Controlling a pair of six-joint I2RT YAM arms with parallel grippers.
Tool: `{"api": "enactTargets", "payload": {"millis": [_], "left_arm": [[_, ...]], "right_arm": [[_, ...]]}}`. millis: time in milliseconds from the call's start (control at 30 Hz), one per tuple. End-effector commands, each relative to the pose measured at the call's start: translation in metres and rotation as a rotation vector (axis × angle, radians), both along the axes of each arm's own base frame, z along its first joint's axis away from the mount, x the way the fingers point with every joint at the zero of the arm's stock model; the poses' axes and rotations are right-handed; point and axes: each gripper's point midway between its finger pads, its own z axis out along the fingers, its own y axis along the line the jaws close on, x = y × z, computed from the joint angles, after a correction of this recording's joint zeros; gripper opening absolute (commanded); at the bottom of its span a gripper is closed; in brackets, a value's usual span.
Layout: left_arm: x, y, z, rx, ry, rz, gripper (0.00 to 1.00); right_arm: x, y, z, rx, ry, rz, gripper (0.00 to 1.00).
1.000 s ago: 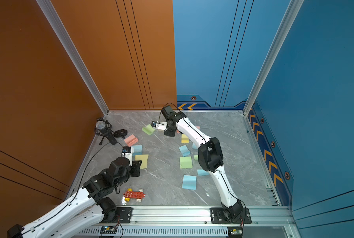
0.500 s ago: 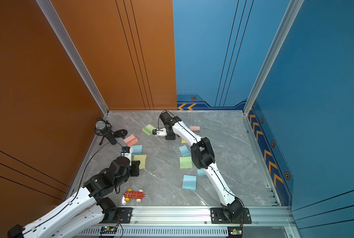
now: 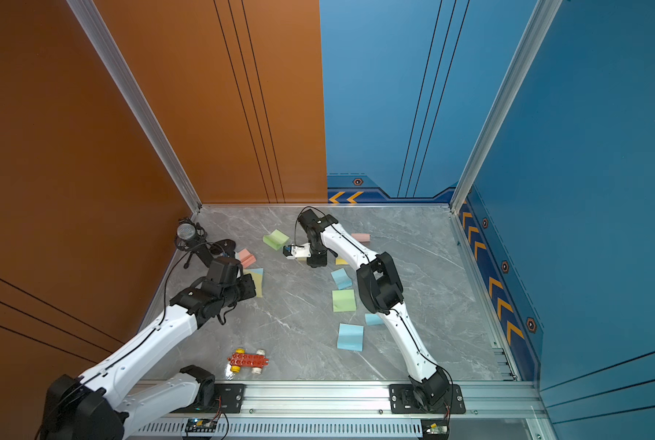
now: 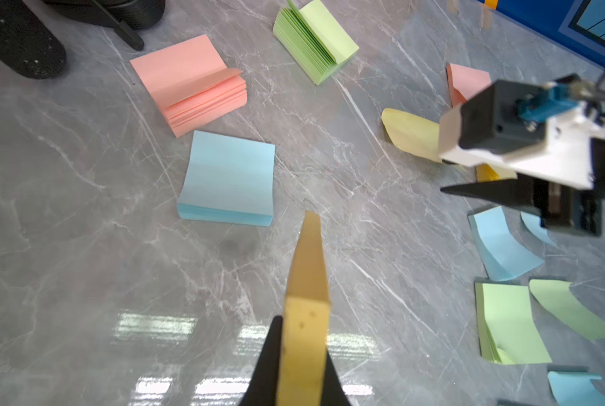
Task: Tear off pages from different memo pads
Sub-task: Place the paper at the center of the board, then move the memo pad to the center of the board.
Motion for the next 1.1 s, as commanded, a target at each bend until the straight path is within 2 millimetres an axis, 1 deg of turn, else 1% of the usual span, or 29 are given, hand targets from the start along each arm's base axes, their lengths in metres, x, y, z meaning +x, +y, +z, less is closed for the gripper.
{"api": "enactTargets", "payload": {"millis": [0,33,67,100,133,167,233,300,333,367,400,433,533,567,633,733,833,967,1000,1067], "left_arm": [[0.029,-0.030,0.026,-0.088,-0.014,-0.132,0.00],[0.040,-0.035,0.030,-0.093,-0.017,-0.154,0.00],[0.054,-0.039,0.038,-0.099,-0.028,-0.168,0.00],[0.069,-0.041,0.043,-0.097,-0.038,-0.181,0.00],[0.083,-0.042,0.043,-0.097,-0.035,-0.194,0.00],[0.098,-0.042,0.045,-0.097,-0.040,-0.203,0.00],[0.134,-0.039,0.047,-0.082,-0.057,-0.212,0.00],[0.168,-0.041,0.043,-0.080,-0.064,-0.234,0.00],[0.185,-0.044,0.037,-0.116,-0.053,-0.248,0.00],[0.198,-0.048,0.036,-0.162,-0.052,-0.259,0.00],[0.213,-0.053,0.030,-0.218,-0.037,-0.266,0.00],[0.227,-0.054,0.027,-0.249,-0.036,-0.259,0.00],[0.261,-0.057,0.016,-0.261,-0.048,-0.240,0.00],[0.269,-0.057,0.012,-0.265,-0.048,-0.230,0.00],[0.285,-0.059,-0.003,-0.285,-0.035,-0.201,0.00],[0.304,-0.062,-0.021,-0.315,-0.019,-0.167,0.00],[0.312,-0.055,-0.041,-0.301,0.006,-0.103,0.00],[0.299,-0.028,-0.078,-0.275,0.131,0.053,0.00],[0.293,-0.023,-0.088,-0.284,0.170,0.079,0.00],[0.279,-0.022,-0.105,-0.298,0.241,0.096,0.00]], "right_arm": [[-0.034,-0.009,0.058,0.090,0.067,-0.106,0.36],[-0.039,-0.011,0.071,0.124,0.056,-0.138,0.37],[-0.042,-0.013,0.079,0.150,0.043,-0.167,0.38],[-0.047,-0.015,0.097,0.199,0.003,-0.192,0.38],[-0.050,-0.018,0.109,0.245,-0.034,-0.221,0.39],[-0.055,-0.021,0.116,0.280,-0.059,-0.249,0.39],[-0.063,-0.029,0.138,0.383,-0.131,-0.321,0.41],[-0.074,-0.034,0.157,0.495,-0.178,-0.374,0.42],[-0.083,-0.036,0.163,0.542,-0.195,-0.388,0.42],[-0.093,-0.038,0.167,0.570,-0.214,-0.394,0.42],[-0.103,-0.041,0.173,0.592,-0.245,-0.394,0.41],[-0.123,-0.036,0.176,0.603,-0.268,-0.359,0.41],[-0.159,-0.036,0.184,0.642,-0.338,-0.308,0.42],[-0.168,-0.036,0.186,0.661,-0.348,-0.297,0.42],[-0.183,-0.036,0.196,0.719,-0.374,-0.284,0.42],[-0.199,-0.038,0.211,0.786,-0.407,-0.272,0.41],[-0.211,-0.042,0.220,0.803,-0.445,-0.266,0.41],[-0.228,-0.049,0.225,0.799,-0.476,-0.241,0.41],[-0.232,-0.050,0.225,0.799,-0.479,-0.234,0.41],[-0.238,-0.053,0.226,0.810,-0.486,-0.228,0.41]]}}
